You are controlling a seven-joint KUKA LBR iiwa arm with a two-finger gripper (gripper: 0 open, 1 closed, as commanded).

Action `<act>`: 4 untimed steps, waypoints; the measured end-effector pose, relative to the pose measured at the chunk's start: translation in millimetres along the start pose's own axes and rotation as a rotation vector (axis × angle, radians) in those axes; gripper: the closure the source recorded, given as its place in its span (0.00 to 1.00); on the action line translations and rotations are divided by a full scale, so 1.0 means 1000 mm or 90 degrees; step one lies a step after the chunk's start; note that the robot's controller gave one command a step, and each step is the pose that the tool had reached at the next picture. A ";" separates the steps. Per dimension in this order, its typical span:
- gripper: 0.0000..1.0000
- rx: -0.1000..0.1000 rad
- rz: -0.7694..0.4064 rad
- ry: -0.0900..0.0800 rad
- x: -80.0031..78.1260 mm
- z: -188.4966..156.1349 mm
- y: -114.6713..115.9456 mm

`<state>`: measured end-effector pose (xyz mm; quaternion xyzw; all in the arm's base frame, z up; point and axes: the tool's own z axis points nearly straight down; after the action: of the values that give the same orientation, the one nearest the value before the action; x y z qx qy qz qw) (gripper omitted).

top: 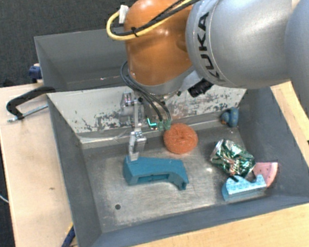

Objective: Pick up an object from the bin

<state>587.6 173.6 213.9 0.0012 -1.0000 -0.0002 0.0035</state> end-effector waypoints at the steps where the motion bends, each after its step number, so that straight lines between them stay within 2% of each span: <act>1: 0.00 -0.001 0.001 -0.005 -0.002 -0.004 -0.001; 2: 0.00 -0.001 -0.005 -0.007 0.020 0.063 -0.029; 3: 0.00 0.001 -0.048 -0.001 0.051 0.071 -0.078; 4: 0.00 -0.002 0.033 -0.008 0.033 0.072 -0.060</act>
Offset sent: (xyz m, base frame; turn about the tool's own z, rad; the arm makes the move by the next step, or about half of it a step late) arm -0.0470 -0.0636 -0.1439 -0.0169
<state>553.9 113.1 142.4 -0.0244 -0.9997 -0.0013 -0.0029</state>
